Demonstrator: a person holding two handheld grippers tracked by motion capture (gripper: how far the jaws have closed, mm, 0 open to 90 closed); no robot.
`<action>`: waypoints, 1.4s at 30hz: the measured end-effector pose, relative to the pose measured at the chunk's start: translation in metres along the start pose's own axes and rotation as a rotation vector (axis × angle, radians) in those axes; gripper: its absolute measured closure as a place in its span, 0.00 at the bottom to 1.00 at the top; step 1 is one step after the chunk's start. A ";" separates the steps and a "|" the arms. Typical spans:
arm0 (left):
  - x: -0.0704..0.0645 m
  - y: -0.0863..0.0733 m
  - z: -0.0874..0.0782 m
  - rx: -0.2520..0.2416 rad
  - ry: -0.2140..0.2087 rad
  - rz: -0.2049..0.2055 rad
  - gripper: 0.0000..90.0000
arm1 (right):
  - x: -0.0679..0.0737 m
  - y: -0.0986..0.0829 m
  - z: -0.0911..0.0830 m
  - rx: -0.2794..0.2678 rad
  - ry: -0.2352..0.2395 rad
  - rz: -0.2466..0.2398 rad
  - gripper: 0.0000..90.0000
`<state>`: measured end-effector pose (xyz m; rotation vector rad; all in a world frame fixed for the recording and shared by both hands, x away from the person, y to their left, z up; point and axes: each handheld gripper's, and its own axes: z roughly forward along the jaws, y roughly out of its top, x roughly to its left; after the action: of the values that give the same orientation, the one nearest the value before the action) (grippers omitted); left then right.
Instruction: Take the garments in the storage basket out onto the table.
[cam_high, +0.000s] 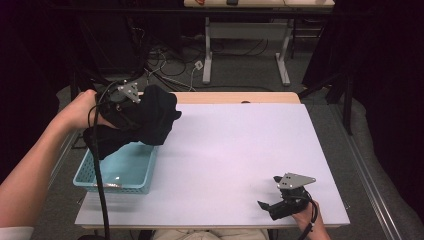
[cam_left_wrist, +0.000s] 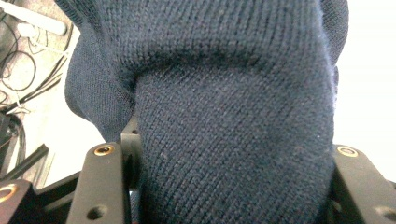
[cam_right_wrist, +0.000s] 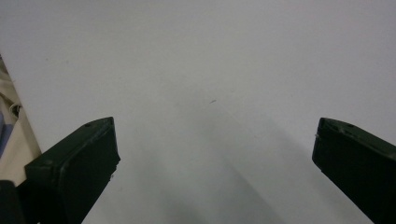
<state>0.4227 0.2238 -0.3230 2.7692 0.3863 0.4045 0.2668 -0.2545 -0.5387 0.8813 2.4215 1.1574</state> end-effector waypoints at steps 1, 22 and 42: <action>0.000 0.002 0.000 -0.004 0.002 0.002 0.46 | 0.000 0.000 0.000 0.000 0.004 -0.002 0.00; -0.012 0.052 0.005 -0.023 -0.020 0.057 0.46 | -0.001 0.000 0.000 -0.002 0.010 0.008 0.00; -0.024 0.094 0.026 -0.031 -0.053 0.113 0.46 | -0.001 0.000 0.001 0.005 0.010 0.005 0.00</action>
<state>0.4286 0.1237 -0.3196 2.7731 0.2097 0.3593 0.2680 -0.2549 -0.5396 0.8862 2.4329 1.1608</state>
